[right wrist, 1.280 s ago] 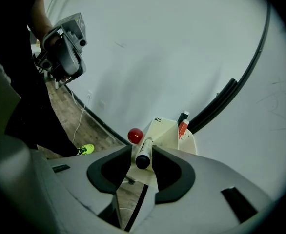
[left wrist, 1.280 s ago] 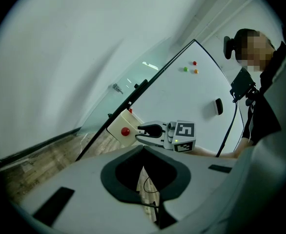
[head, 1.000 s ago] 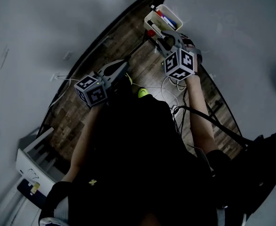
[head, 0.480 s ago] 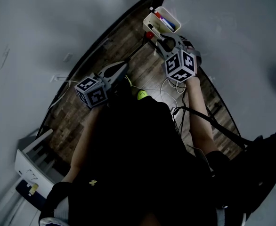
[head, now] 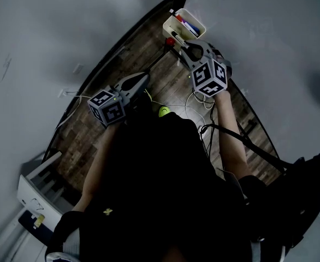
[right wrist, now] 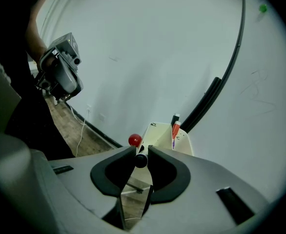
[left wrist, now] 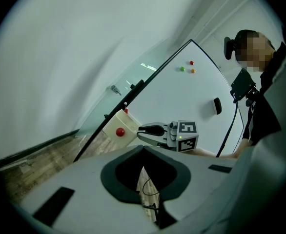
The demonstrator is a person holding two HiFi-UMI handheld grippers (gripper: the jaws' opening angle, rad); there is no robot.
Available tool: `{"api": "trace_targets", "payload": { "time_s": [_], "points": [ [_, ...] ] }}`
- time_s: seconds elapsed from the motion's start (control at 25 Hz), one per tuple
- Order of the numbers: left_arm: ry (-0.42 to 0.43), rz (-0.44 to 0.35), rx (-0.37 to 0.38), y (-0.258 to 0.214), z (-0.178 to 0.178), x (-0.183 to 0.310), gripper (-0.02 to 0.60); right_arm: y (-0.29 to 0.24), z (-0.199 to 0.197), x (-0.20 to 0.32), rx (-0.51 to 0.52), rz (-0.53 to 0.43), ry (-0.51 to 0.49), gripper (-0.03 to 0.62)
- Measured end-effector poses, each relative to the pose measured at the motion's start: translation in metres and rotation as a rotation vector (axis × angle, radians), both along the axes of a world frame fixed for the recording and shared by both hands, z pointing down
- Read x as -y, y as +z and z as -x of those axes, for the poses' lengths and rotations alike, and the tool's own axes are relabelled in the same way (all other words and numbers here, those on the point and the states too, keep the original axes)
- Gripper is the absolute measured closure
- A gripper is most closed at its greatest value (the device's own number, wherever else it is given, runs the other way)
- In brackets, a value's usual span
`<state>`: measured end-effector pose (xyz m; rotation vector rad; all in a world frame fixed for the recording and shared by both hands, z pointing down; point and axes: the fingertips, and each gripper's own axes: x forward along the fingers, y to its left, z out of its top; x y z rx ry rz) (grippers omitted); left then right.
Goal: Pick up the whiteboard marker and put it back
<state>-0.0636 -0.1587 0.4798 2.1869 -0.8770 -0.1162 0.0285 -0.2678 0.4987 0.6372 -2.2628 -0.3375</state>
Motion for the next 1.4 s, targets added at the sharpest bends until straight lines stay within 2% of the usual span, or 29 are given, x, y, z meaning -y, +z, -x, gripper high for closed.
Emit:
{"api": "trace_targets", "payload": {
  "time_s": [0.4, 0.72, 1.08, 1.4],
  "points": [
    [0.018, -0.016, -0.003, -0.003, -0.009, 0.0, 0.563, -0.013, -0.003, -0.002, 0.084, 0.028, 0.04, 0.511],
    [0.028, -0.039, -0.004, -0.01, -0.011, -0.002, 0.563, -0.039, 0.0, -0.005, 0.133, 0.013, 0.048, 0.51],
    [0.064, -0.095, 0.033, -0.016, -0.026, -0.006, 0.563, -0.067, -0.003, -0.014, 0.185, -0.008, 0.05, 0.51],
    [0.062, -0.114, 0.024, -0.023, -0.032, -0.009, 0.563, -0.093, -0.006, -0.028, 0.224, -0.034, 0.053, 0.511]
  ]
}}
